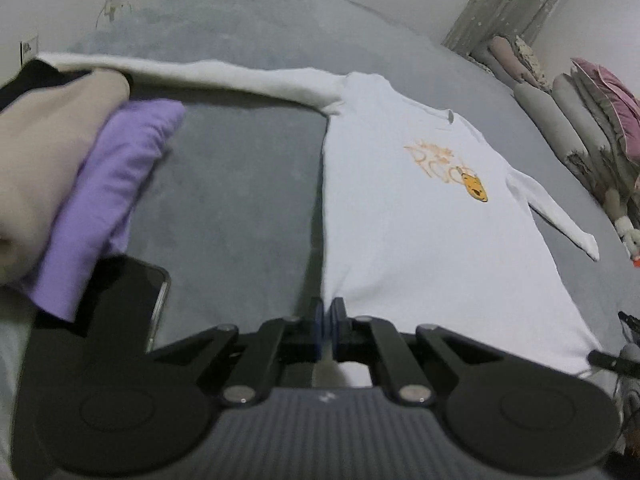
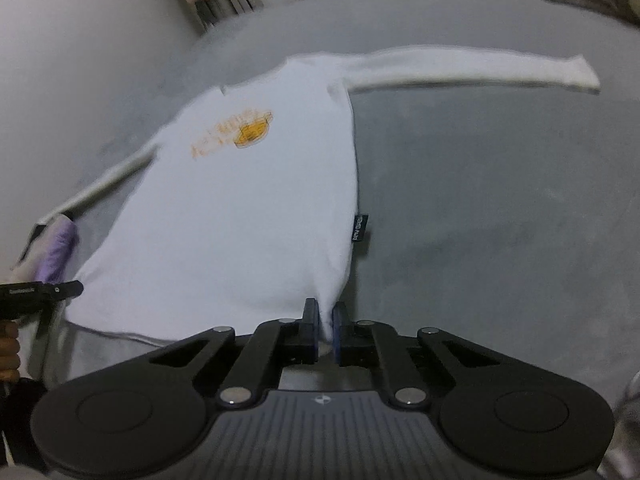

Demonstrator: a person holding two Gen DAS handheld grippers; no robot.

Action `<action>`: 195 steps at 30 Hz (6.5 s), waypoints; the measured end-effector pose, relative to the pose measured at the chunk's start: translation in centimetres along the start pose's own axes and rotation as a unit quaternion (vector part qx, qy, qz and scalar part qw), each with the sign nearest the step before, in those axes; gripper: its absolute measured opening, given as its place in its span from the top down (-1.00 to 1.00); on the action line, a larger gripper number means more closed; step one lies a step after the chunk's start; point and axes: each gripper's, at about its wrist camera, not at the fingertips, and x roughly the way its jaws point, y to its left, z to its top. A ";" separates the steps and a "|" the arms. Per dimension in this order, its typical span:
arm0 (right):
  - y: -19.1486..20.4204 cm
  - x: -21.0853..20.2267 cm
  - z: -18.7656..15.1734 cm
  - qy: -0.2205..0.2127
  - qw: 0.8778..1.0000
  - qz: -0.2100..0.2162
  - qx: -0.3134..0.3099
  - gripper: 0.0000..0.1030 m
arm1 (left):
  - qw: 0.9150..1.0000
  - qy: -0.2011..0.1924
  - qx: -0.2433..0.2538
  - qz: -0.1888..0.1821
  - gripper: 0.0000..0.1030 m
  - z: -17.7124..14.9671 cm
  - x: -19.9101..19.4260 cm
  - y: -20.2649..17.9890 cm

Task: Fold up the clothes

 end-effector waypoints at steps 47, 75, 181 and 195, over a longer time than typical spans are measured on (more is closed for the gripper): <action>3.1 -0.8 0.0 -0.040 0.989 -0.061 -0.132 0.85 | 0.996 -0.024 0.047 0.068 0.90 -0.3 -1.4 -1.8; 0.6 12.9 16.1 -0.097 0.992 -0.083 0.017 0.49 | 0.985 -0.050 0.134 0.093 0.19 6.0 12.1 -8.0; 5.6 6.4 -1.6 0.015 0.973 -0.006 -0.231 -0.59 | 0.986 -0.038 0.150 0.061 -0.43 -0.6 5.2 -3.6; 3.7 1.7 -3.4 0.041 0.958 0.020 -0.283 -0.57 | 0.997 -0.019 0.078 0.003 -0.57 -0.4 1.4 -0.6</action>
